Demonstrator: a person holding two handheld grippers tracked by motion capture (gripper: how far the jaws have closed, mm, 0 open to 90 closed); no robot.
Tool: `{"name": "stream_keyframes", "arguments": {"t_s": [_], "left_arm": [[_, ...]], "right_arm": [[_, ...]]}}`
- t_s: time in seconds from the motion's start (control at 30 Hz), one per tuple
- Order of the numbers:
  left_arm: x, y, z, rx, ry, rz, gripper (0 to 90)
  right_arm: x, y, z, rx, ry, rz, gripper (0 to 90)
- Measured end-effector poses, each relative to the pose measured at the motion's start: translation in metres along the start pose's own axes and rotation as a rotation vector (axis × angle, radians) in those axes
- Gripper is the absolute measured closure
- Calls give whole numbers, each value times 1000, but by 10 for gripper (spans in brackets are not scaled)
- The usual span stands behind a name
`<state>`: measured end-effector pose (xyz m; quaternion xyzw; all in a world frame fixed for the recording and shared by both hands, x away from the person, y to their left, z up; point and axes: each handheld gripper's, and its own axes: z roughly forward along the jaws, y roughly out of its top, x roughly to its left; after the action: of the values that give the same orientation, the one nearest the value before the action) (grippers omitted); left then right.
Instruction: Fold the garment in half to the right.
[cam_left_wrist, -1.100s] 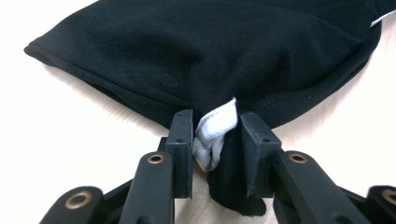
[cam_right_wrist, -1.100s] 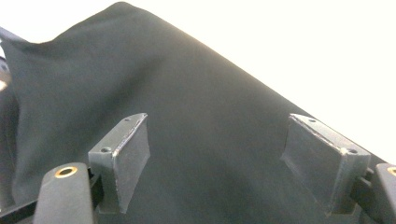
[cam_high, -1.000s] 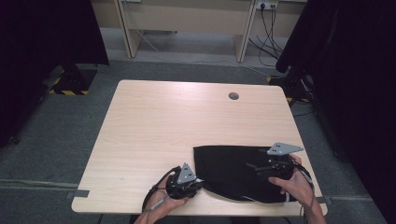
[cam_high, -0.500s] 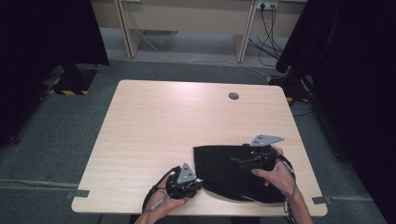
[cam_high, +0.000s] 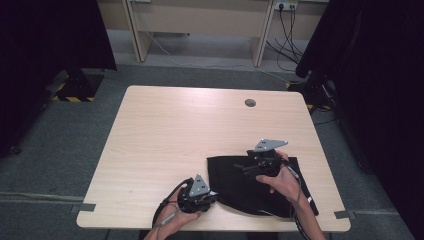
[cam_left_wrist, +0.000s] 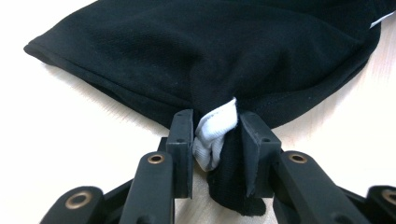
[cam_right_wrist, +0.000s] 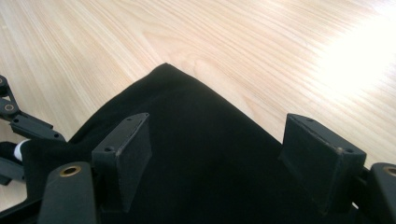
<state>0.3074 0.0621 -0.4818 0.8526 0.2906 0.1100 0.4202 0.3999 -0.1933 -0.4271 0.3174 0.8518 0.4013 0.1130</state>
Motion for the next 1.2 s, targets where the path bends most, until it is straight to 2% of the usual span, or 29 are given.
{"name": "stream_keyframes", "arguments": {"t_s": [0.27,0.63,0.73,0.83,0.87,1.0,1.07,1.2], "left_arm": [[0,0,0,-1,-2,-4,674],[0,-1,0,1,-3,-13,674],[0,-1,-1,-1,14,-4,674],[0,-1,-1,0,6,-9,674],[0,-1,0,-3,-11,-15,674],[0,-1,-1,0,1,-14,674],[1,-1,-1,-8,10,2,674],[0,-1,-1,-2,8,-11,674]], "right_arm": [[5,14,16,1,9,-17,250],[17,35,48,36,34,-56,253],[21,37,55,47,44,-65,256],[22,39,62,59,45,-66,263],[22,39,64,62,46,-68,265],[23,40,74,78,54,-71,274],[25,40,79,87,61,-78,283],[28,40,90,103,70,-82,301]]}}
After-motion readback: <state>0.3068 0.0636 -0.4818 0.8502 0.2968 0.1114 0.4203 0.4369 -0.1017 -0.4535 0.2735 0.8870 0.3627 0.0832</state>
